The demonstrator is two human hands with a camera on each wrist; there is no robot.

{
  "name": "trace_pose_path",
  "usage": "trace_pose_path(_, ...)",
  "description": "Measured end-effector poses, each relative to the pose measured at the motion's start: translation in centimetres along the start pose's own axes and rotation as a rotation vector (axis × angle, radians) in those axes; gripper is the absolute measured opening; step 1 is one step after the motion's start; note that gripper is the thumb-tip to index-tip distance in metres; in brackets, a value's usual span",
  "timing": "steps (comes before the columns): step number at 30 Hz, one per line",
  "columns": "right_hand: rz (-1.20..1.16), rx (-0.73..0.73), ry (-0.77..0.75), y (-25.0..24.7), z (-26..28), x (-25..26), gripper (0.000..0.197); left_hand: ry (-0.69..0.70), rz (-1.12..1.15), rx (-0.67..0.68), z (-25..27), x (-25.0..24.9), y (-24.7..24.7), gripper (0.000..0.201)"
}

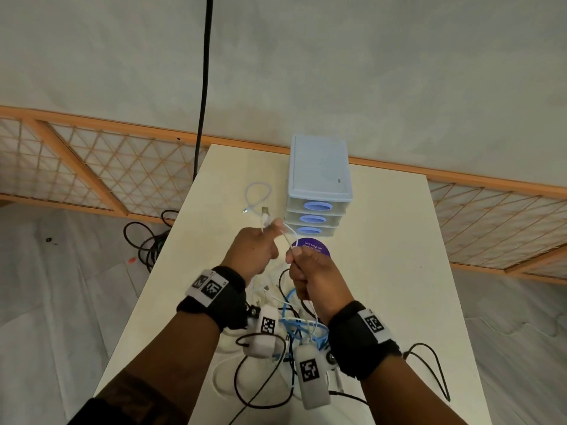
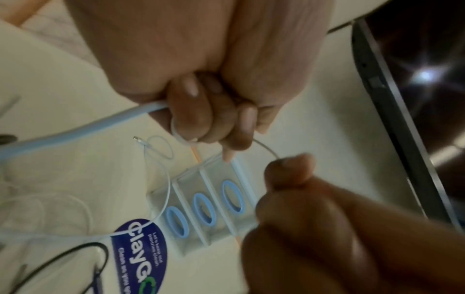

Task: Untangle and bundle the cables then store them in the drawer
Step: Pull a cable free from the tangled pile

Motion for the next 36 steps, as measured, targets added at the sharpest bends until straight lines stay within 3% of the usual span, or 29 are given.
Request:
trace_pose_path(3,0.079,-0.001,-0.029,0.4,0.4,-0.2,0.028,-0.076,0.223,-0.051,-0.7,-0.3,-0.8,0.042)
trace_pose_path(8,0.194,-0.092,-0.067,0.8,-0.2,0.4,0.03,-0.087,0.117,0.287,1.1,-0.3,0.2,0.032)
trace_pose_path(10,0.215,-0.106,-0.049,0.8,-0.4,0.5,0.03,-0.049,0.103,0.246,1.1,-0.4,0.4,0.033)
trace_pose_path(15,0.173,-0.055,0.024,1.1,-0.2,0.4,0.032,-0.032,0.138,-0.048,-1.0,-0.8,-0.8,0.032)
trace_pose_path(17,0.183,-0.056,0.01,1.1,-0.3,0.4,0.032,-0.06,0.172,-0.02,-1.2,-1.0,-1.4,0.032)
trace_pose_path(21,0.21,-0.087,-0.03,1.0,-1.2,0.6,0.032,-0.043,0.08,0.203,0.5,-1.2,-0.5,0.031)
trace_pose_path(28,0.164,-0.056,-0.011,1.0,-0.7,0.7,0.029,0.034,0.172,-0.183,-0.9,-1.1,-1.0,0.022)
trace_pose_path(30,0.14,-0.052,-0.012,0.9,-0.8,1.2,0.026,0.032,0.163,-0.141,-0.3,-0.9,-0.7,0.028)
trace_pose_path(33,0.079,-0.004,0.026,0.8,-0.9,1.3,0.025,0.014,0.128,0.065,0.8,-0.5,0.1,0.046)
trace_pose_path(36,0.07,0.036,0.04,0.8,-0.8,0.5,0.026,0.069,0.091,-0.065,0.5,-1.3,-0.5,0.023)
Point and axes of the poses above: each hand's wrist, its own z-axis away from the middle knuckle, its own y-axis out of the palm, x = y × z, the point moved 1 cm from there along -z, towards the middle knuckle, and after that the axes turned 2 degrees about -x, right-handed, at the moved point
